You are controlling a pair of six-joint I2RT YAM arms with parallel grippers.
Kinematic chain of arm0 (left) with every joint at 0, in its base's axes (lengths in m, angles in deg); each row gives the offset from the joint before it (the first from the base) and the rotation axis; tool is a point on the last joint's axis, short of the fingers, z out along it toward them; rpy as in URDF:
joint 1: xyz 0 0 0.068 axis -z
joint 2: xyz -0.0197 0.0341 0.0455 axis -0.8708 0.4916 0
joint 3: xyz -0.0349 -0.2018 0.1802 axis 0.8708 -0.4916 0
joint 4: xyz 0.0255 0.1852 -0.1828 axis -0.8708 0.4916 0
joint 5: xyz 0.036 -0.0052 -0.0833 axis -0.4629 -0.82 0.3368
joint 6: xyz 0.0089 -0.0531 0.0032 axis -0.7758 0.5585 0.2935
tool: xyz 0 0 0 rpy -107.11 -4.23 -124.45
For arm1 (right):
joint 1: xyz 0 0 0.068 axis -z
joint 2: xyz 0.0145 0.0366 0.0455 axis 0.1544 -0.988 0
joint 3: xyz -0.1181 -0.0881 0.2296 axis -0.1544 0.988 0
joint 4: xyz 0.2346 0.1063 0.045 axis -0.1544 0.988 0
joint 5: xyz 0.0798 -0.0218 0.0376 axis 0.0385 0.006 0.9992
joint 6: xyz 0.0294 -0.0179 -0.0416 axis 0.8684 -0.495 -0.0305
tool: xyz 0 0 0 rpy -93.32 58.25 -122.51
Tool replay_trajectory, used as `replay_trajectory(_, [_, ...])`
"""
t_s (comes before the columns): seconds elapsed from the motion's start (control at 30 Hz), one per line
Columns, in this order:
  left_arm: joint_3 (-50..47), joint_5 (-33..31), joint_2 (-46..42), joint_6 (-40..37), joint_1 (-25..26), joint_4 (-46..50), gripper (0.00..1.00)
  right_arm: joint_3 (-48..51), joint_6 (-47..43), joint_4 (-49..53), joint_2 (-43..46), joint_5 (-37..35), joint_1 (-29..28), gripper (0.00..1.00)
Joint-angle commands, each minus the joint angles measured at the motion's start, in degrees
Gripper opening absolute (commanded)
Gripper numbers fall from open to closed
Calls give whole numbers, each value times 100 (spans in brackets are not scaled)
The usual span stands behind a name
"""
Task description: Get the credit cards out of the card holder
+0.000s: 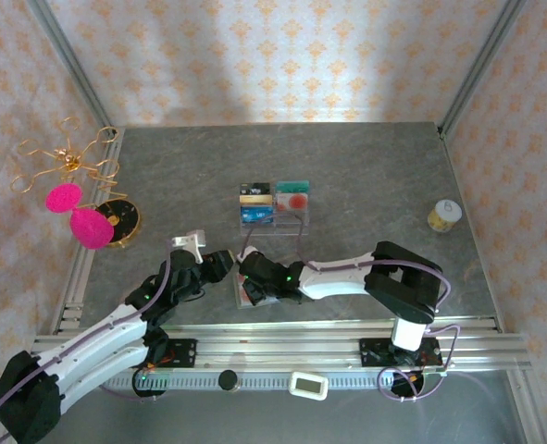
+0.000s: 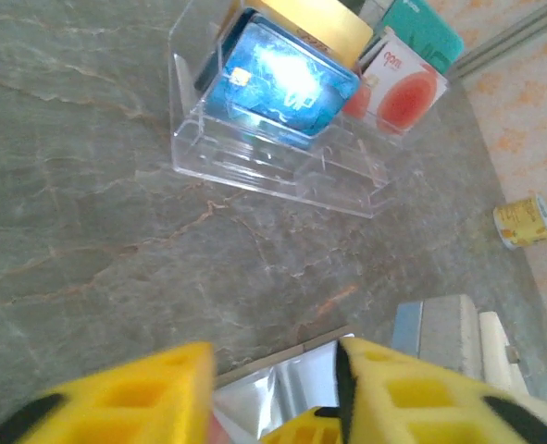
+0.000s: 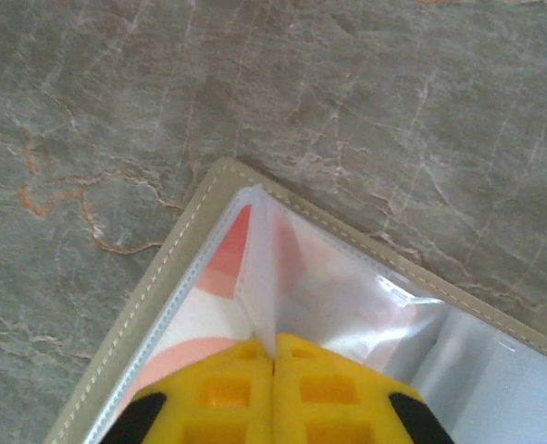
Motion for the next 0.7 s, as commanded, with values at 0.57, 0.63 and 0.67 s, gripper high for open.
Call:
replay_trajectory(0.57, [612, 588, 2090, -345, 1106, -171, 14, 1354, 1212, -1060, 1990, -1211, 21, 38])
replay_trajectory(0.63, [797, 707, 2424, -400, 1198, -224, 15, 1505, 1309, -908, 2311, -1442, 23, 38])
replay_trajectory(0.67, [871, 773, 2551, -402, 1258, -285, 15, 1576, 1347, -870, 2445, -1537, 24, 38])
